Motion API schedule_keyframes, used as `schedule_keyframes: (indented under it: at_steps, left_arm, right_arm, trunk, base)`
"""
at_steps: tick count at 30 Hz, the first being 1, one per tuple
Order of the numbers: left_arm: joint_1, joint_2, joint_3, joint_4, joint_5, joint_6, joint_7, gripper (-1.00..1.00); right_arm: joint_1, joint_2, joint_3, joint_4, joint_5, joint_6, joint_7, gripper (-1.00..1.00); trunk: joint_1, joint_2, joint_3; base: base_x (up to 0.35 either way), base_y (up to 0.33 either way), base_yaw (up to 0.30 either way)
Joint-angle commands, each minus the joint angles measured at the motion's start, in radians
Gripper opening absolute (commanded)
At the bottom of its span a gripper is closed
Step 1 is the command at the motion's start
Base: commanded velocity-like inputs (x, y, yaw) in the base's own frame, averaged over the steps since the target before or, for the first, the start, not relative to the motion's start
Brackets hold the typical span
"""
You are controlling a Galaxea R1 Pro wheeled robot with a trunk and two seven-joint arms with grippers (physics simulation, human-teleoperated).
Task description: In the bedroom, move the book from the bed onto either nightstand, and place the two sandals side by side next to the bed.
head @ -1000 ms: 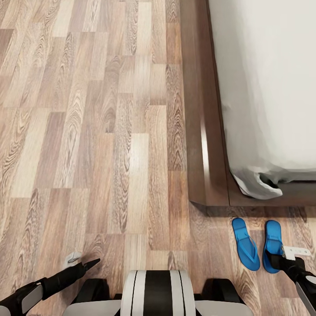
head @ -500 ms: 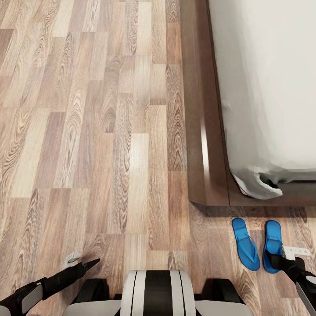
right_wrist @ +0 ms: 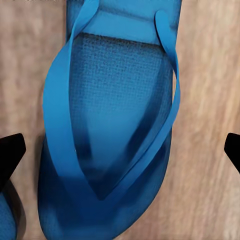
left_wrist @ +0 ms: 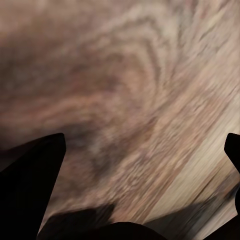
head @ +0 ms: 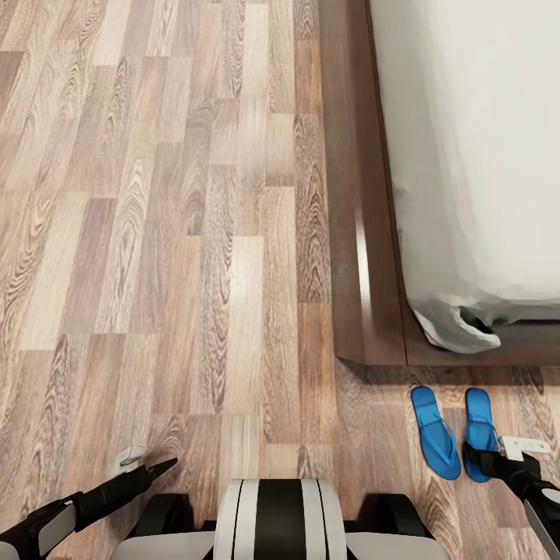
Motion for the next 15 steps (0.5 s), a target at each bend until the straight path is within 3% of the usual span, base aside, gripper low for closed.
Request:
schedule_keyframes:
  at_steps: [1, 7, 15]
  left_arm:
    - [-0.001, 0.0, 0.001, -0.001, 0.014, 0.007, -0.001, 1.0]
    - [-0.001, 0.0, 0.001, -0.001, 0.014, 0.007, -0.001, 1.0]
    - [-0.001, 0.0, 0.001, -0.001, 0.014, 0.007, -0.001, 1.0]
  right_arm:
    - [0.0, 0.0, -0.003, -0.002, -0.007, 0.006, 0.006, 1.0]
    - [0.0, 0.0, -0.003, -0.002, -0.007, 0.006, 0.006, 1.0]
    - [0.0, 0.0, -0.003, -0.002, -0.007, 0.006, 0.006, 1.0]
  trunk:
    - [0.0, 0.0, 0.0]
    - [0.0, 0.0, 0.0]
    - [-0.004, 0.002, 0.03]
  base:
    - [0.0, 0.0, 0.0]
    - [0.0, 0.0, 0.0]
    - [0.0, 0.0, 0.0]
